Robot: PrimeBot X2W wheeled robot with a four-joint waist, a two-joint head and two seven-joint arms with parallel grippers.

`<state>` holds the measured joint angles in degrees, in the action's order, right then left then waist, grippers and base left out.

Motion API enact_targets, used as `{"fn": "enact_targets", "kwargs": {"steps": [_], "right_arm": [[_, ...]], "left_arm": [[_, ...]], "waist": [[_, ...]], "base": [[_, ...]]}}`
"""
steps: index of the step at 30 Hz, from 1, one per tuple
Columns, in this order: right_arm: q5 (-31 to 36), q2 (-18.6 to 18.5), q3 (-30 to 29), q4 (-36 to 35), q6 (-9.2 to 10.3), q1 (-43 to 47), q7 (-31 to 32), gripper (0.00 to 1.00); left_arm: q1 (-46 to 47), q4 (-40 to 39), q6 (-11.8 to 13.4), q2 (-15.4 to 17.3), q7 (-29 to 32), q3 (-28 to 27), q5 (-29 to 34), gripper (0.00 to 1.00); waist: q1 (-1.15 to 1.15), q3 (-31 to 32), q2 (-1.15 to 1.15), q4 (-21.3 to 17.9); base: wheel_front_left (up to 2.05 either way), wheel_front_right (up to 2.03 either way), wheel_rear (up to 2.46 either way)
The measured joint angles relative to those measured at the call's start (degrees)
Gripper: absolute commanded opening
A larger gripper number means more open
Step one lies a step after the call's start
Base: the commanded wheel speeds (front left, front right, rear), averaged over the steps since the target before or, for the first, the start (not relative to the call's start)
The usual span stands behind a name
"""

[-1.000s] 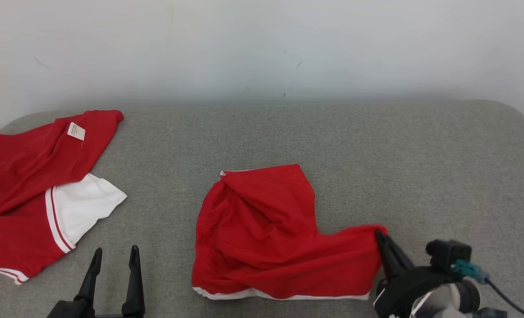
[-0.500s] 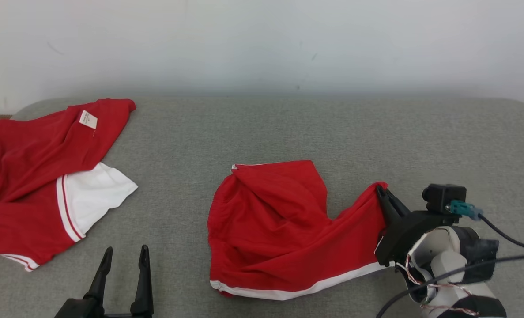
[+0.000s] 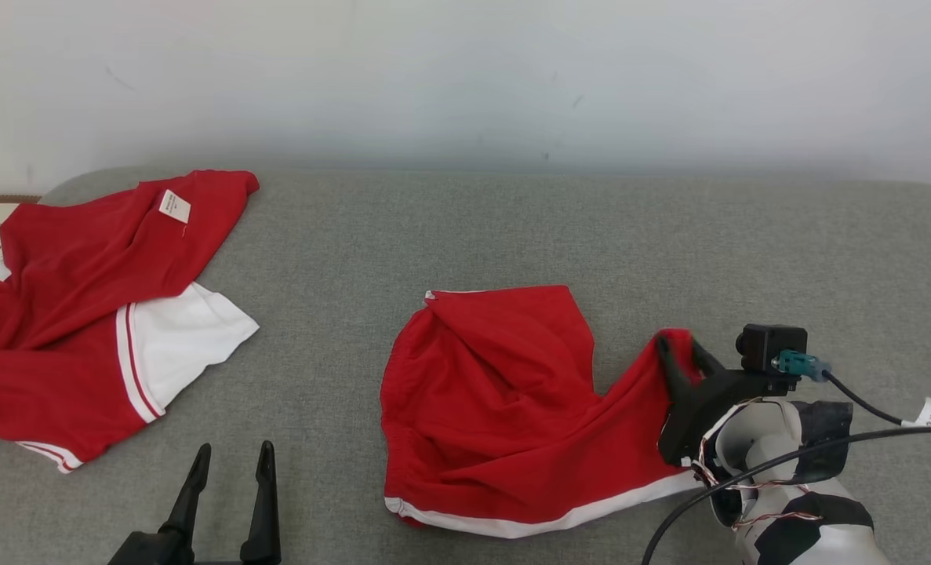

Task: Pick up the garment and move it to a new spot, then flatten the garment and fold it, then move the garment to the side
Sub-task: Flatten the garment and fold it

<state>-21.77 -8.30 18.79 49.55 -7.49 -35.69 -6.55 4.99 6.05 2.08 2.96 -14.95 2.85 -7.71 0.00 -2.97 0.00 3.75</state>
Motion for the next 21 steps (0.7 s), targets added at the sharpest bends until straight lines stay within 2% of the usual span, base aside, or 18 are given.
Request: {"fn": "enact_targets", "kwargs": {"steps": [6,12,21], "right_arm": [[-0.3,-0.4,2.3,0.6,0.00,0.4,-4.5,1.00],[0.2,-1.5,3.8,-4.1,0.00,5.3,-7.2,1.00],[4.4,-3.5,-2.1,-16.0,0.00,12.6,-8.2,1.00]], "left_arm": [[-0.2,0.5,-0.1,0.0,0.0,-0.1,0.0,1.00],[-1.1,0.5,-0.1,0.0,0.0,-0.2,-0.2,1.00],[-2.1,-0.4,0.0,-0.1,0.0,-0.5,-0.4,1.00]], "waist": [[0.00,1.1,0.00,-1.0],[0.00,2.5,0.00,-2.3],[0.00,3.6,0.00,-4.2]], "base": [[0.00,0.00,0.00],[0.00,0.00,0.00],[0.00,0.00,0.00]]}}
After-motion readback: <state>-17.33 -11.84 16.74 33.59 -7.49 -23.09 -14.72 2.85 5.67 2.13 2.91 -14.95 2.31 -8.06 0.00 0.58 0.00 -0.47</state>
